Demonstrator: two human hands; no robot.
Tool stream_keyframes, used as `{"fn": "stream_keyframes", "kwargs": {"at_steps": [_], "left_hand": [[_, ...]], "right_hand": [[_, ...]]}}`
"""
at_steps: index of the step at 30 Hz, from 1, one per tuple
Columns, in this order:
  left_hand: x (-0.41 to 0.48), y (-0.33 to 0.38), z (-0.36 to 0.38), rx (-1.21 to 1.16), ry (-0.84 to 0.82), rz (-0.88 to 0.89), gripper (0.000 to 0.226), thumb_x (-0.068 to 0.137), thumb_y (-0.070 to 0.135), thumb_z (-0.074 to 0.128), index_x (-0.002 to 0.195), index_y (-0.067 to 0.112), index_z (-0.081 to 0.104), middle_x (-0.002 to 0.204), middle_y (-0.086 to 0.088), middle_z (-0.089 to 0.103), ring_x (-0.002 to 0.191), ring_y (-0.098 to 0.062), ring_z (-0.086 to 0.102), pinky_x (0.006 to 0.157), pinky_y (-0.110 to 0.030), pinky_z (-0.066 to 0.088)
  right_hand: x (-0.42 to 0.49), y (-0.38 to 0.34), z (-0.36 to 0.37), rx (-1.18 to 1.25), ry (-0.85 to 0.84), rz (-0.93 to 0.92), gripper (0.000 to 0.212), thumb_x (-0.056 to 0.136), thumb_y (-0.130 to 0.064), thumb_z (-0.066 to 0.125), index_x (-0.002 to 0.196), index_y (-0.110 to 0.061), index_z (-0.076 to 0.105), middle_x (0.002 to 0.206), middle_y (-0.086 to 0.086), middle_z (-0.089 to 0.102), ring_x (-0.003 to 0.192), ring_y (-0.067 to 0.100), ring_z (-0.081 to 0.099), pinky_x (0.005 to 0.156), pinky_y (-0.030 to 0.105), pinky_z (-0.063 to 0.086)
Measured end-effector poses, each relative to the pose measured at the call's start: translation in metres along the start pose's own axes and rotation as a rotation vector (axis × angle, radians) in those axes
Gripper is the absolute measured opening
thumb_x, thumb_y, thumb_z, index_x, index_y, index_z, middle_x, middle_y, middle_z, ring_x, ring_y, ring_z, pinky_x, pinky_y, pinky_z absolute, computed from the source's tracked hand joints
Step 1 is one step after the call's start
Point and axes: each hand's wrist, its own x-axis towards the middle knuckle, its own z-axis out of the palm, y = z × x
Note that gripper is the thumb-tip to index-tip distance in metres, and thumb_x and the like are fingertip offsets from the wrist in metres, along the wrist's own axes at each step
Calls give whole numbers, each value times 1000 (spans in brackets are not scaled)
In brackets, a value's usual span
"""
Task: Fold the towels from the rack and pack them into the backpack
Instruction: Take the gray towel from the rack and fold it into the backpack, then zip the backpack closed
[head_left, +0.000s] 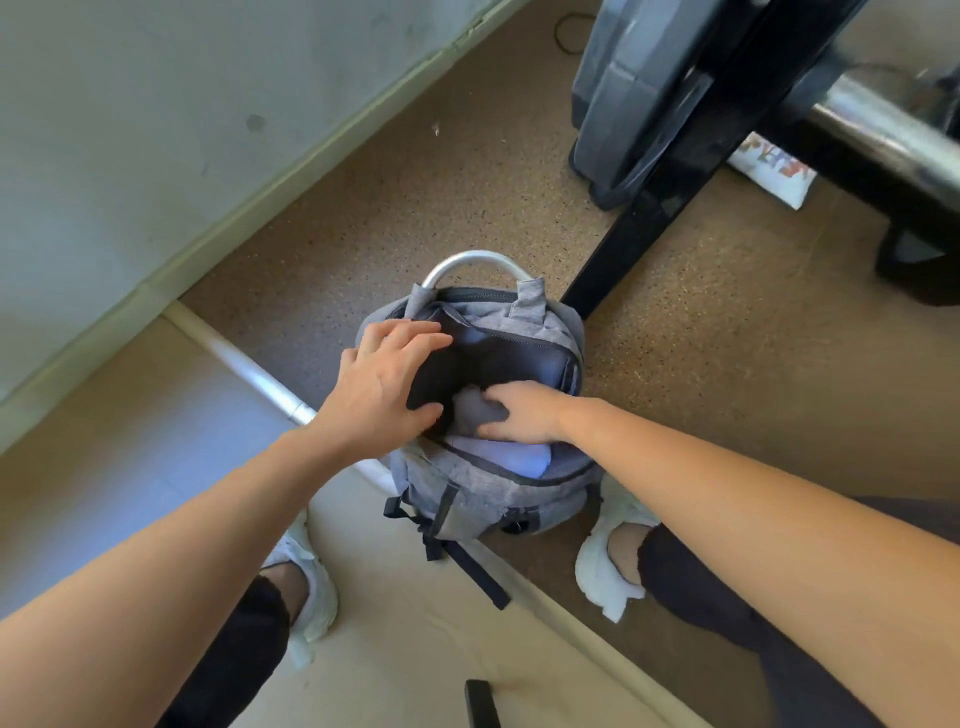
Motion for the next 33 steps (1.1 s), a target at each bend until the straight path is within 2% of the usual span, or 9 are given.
{"fn": "stream_keyframes", "kwargs": {"at_steps": [5,9,11,14,18,22,26,29,33], "left_hand": [[2,-8,-27,-292,240,-257,28,91,1,51,95,27,62,103,-2,63,95,-27,61,85,-45,52],[-8,-22,-39,-260,136,-583,23,89,11,54,75,27,60,78,7,65,88,-29,64,77,-35,49],[-13,-29,-34,-356,50,-689,15,88,14,59,76,22,64,78,0,68,90,-31,67,81,-39,57],[-18,-29,-20,-599,-122,-815,9,94,19,64,92,11,68,94,-9,69,91,-27,67,78,-40,58],[-18,-18,1,-745,-293,-926,36,99,43,61,117,12,65,114,-6,69,100,-25,70,81,-40,60],[-13,-21,9,-669,-220,-955,34,96,38,63,103,5,67,99,-10,72,85,-25,73,78,-36,61],[-18,-27,6,-648,-249,-987,29,96,34,55,100,8,66,93,-6,66,85,-25,68,70,-31,56],[-22,-27,9,-647,-250,-1002,33,96,39,53,106,11,67,98,-6,68,87,-25,69,66,-28,53],[-24,-30,8,-746,-227,-990,36,98,41,59,99,8,71,86,-8,71,73,-23,67,65,-26,56]], "right_hand": [[-93,-34,-44,76,-51,-17,42,94,-66,49,101,-28,67,101,-6,67,94,12,62,86,34,50],[-147,-64,-45,-171,-106,-53,73,82,-65,67,143,-29,47,125,-6,62,114,17,58,94,41,51],[-146,-71,-29,-236,-39,-50,61,87,-48,71,140,-25,50,124,0,63,115,23,56,90,41,50],[-117,-71,-19,-276,76,-78,12,89,-23,68,95,-13,66,95,11,67,90,33,62,75,45,55],[-98,-62,-29,-199,149,-124,21,90,-23,67,80,-5,60,77,11,61,73,32,58,57,34,38],[-92,-52,-34,-160,199,-150,23,92,-25,65,79,-8,56,74,5,58,68,24,55,56,34,37],[-84,-41,-34,-198,398,-168,17,95,-35,63,81,-24,60,87,-6,53,91,19,52,74,37,41],[-71,-31,-29,-342,628,-173,13,92,-38,67,95,-28,75,121,-3,52,118,26,42,98,43,32],[-60,-28,-31,-347,685,-197,10,91,-32,69,90,-26,77,149,1,49,137,30,37,106,48,31]]}}
